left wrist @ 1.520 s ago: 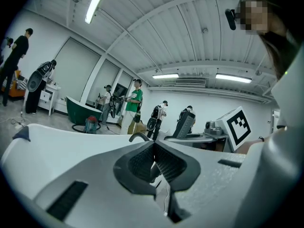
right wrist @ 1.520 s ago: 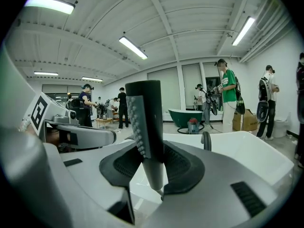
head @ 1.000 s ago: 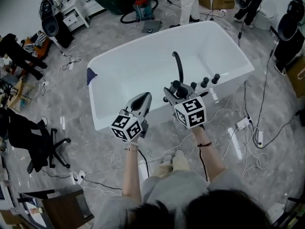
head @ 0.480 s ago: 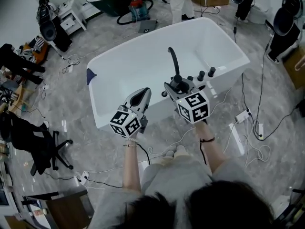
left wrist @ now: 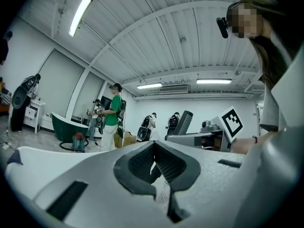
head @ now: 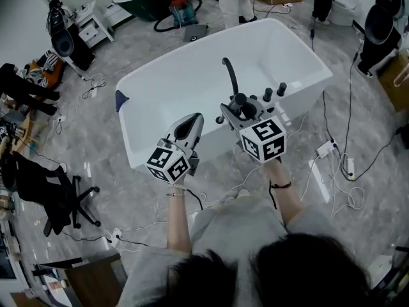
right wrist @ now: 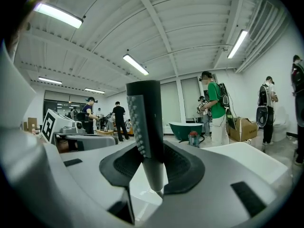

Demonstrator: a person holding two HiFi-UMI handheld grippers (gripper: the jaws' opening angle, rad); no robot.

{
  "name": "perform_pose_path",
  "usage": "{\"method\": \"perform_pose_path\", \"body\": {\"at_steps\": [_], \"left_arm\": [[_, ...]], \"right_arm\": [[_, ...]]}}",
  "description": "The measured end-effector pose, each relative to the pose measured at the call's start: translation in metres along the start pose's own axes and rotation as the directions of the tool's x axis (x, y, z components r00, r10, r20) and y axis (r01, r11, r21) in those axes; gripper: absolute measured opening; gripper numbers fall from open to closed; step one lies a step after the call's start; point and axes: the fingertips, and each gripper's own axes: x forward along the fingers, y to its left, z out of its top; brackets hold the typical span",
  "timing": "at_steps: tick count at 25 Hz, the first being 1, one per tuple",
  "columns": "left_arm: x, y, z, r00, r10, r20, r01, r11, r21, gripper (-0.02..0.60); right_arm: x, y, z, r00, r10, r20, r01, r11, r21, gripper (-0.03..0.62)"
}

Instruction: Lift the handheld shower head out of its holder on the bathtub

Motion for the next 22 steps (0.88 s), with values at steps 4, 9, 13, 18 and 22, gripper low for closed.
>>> {"method": "perform_pose_path", "body": {"at_steps": [4, 9, 13, 18, 22], "left_arm": [[-0.003, -0.004, 0.007, 1.0, -0.007, 0.005, 0.007, 1.0, 0.025, 0.006], [0.0, -0.006, 0.011, 1.0, -0.023, 0.011, 0.023, 0.999, 0.038, 0.006], [0.005, -0.007, 0.012, 0.999, -0.031, 0.017, 0.031, 0.999, 0.039, 0.006], [0.013, -0.009, 0.012, 0.999, -0.046, 0.016, 0.045, 0.998, 0.042, 0.006], [0.017, -0.01, 0.01, 0.999, -0.053, 0.01, 0.052, 0.998, 0.045, 0.006]], "right_arm": [[-0.009, 0.001, 0.005, 1.0, -0.008, 0.014, 0.008, 1.0, -0.003, 0.13], [-0.017, -0.003, 0.011, 0.999, -0.022, 0.03, 0.022, 1.0, 0.0, 0.13], [-0.021, -0.008, 0.012, 0.999, -0.038, 0.037, 0.038, 0.999, 0.003, 0.13], [-0.024, -0.014, 0.014, 0.998, -0.046, 0.048, 0.046, 0.999, 0.009, 0.13], [-0.024, -0.016, 0.014, 0.997, -0.044, 0.056, 0.044, 0.999, 0.011, 0.132]]}}
